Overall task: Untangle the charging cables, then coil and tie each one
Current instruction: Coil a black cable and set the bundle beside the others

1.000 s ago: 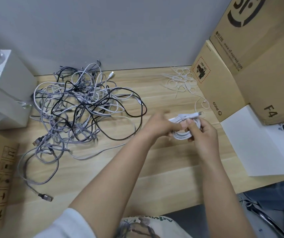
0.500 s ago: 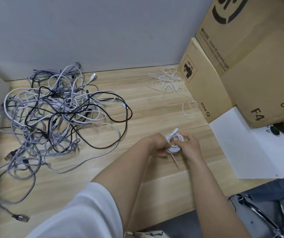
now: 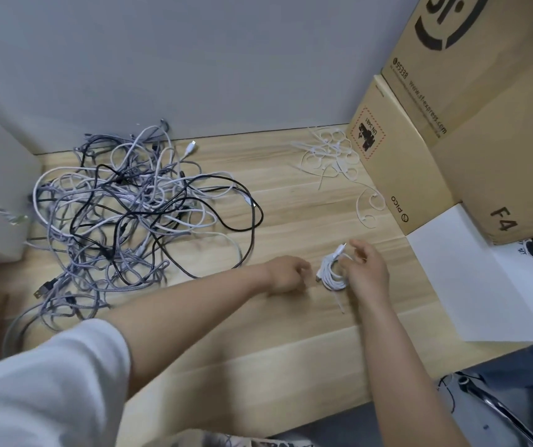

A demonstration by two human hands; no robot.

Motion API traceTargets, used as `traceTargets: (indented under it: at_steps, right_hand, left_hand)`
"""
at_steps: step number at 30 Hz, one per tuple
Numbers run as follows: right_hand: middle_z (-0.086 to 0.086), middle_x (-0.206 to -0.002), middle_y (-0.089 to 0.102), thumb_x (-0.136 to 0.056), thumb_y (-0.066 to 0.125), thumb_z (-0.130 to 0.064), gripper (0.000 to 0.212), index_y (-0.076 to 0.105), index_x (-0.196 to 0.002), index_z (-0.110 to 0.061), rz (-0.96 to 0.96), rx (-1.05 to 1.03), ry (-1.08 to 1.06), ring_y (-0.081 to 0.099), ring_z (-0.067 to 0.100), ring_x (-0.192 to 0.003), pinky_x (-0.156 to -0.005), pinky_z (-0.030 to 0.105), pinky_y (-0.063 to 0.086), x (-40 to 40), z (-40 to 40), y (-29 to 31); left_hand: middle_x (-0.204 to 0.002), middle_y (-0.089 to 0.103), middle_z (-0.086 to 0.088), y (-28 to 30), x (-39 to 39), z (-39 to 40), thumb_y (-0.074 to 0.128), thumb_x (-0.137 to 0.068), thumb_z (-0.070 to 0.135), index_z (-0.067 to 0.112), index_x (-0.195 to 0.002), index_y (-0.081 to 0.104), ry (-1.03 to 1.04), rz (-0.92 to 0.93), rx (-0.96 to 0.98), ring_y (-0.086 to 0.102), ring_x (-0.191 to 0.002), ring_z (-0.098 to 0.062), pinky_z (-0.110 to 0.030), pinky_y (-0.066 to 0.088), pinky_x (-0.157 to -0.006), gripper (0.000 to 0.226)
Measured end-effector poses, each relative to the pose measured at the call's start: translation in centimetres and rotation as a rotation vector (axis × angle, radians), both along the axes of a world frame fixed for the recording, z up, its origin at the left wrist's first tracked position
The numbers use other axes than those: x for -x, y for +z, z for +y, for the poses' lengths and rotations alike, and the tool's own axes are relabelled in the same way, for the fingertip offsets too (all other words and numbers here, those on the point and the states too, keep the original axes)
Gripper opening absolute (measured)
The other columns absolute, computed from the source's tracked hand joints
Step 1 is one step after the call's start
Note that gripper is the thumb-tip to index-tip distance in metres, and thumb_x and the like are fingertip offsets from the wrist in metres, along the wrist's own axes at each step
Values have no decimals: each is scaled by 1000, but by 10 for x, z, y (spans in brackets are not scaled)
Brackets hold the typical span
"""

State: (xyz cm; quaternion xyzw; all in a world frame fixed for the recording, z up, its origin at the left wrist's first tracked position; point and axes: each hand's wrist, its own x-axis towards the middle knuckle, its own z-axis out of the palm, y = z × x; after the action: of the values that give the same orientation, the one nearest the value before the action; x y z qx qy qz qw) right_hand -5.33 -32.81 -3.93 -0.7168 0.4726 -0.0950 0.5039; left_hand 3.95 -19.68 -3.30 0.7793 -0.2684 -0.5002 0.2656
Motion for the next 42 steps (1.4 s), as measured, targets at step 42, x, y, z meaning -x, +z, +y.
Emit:
traceTargets:
  at_steps: [42]
  right_hand:
    - [-15,-57,41,-63,62,-50,30,39,-55,-34,-253,201,809,40,2,-64,-60,23,32,-27,197,26]
  left_hand:
    - [-67,68,-9,14,-5,175,38,-98,33,4,-79,60,949,1061,327,66,-57,-19,-28,56,-54,41]
